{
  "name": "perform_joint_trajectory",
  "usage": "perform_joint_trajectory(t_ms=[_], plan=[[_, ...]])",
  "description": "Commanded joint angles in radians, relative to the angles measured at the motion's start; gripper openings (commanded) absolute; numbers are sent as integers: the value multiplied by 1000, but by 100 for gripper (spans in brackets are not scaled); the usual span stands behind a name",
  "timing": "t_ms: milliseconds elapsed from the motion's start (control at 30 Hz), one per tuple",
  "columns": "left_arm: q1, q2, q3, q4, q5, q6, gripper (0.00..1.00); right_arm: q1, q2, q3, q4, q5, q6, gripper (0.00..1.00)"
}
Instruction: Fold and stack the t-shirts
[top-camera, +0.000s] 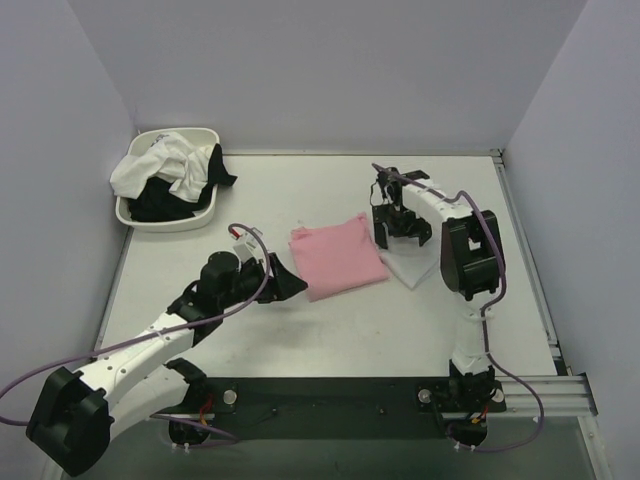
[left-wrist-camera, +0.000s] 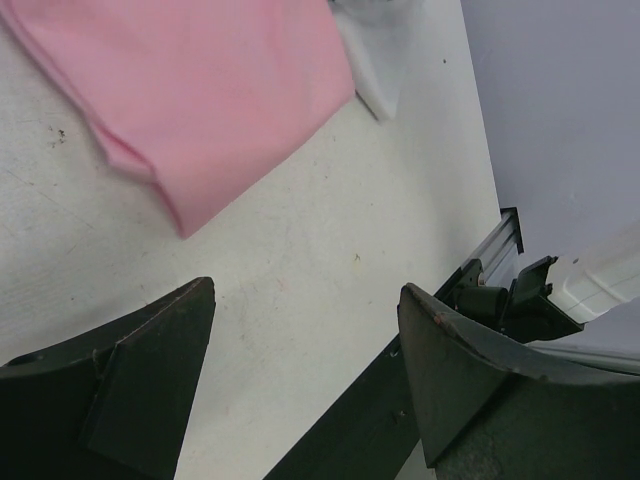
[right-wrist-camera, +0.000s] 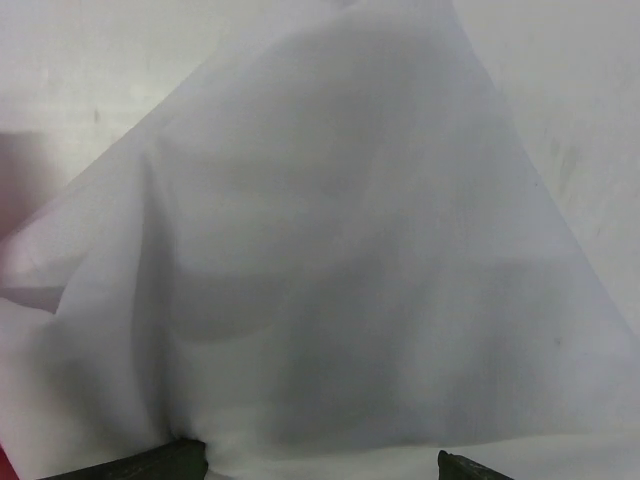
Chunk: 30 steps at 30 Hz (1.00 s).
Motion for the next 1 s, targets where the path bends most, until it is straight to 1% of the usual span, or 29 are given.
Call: perform_joint_trajectory(t_ms=[0,67,133,200,300,400,500,600,633,667,700,733,767,800,833,867,967], plan=[[4,-56,53,-38,5,-1,83,52,-142,-222,-82,85,3,100],[2,-67,67,-76,3,4,83,83,-196,-329,-54,100,21,100],[-2,-84,90,-107,-3,8,83,112,-282,-395,-33,116,39,100],[-4,-102,106,-172,-18,14,83,129,-364,-455,-24,148,65,100],[-10,-112,139,-212,-50,30,83,164,-464,-451,-25,169,75,100],[-13,-92,182,-269,-66,63,83,212,-564,-425,-10,146,102,100],[-15,-89,163,-301,-112,59,83,273,-633,-409,24,96,115,100],[-15,-112,108,-292,-152,27,83,289,-647,-392,71,-56,110,100],[-15,-116,93,-283,-153,11,83,289,-643,-392,126,-117,104,100],[-15,-119,76,-275,-152,8,83,290,-629,-397,162,-228,105,100],[-15,-116,70,-268,-156,5,83,293,-621,-403,206,-275,107,100],[-15,-115,68,-274,-158,7,83,298,-610,-411,298,-323,105,100],[-15,-106,68,-277,-162,7,83,299,-577,-405,337,-405,124,100],[-15,-104,65,-280,-167,10,83,302,-557,-398,399,-435,131,100],[-15,-104,59,-280,-162,8,83,304,-534,-389,421,-458,138,100],[-15,-107,48,-275,-155,5,83,305,-491,-359,430,-463,138,100],[-16,-113,5,-260,-153,-18,83,312,-448,-322,427,-447,122,100]])
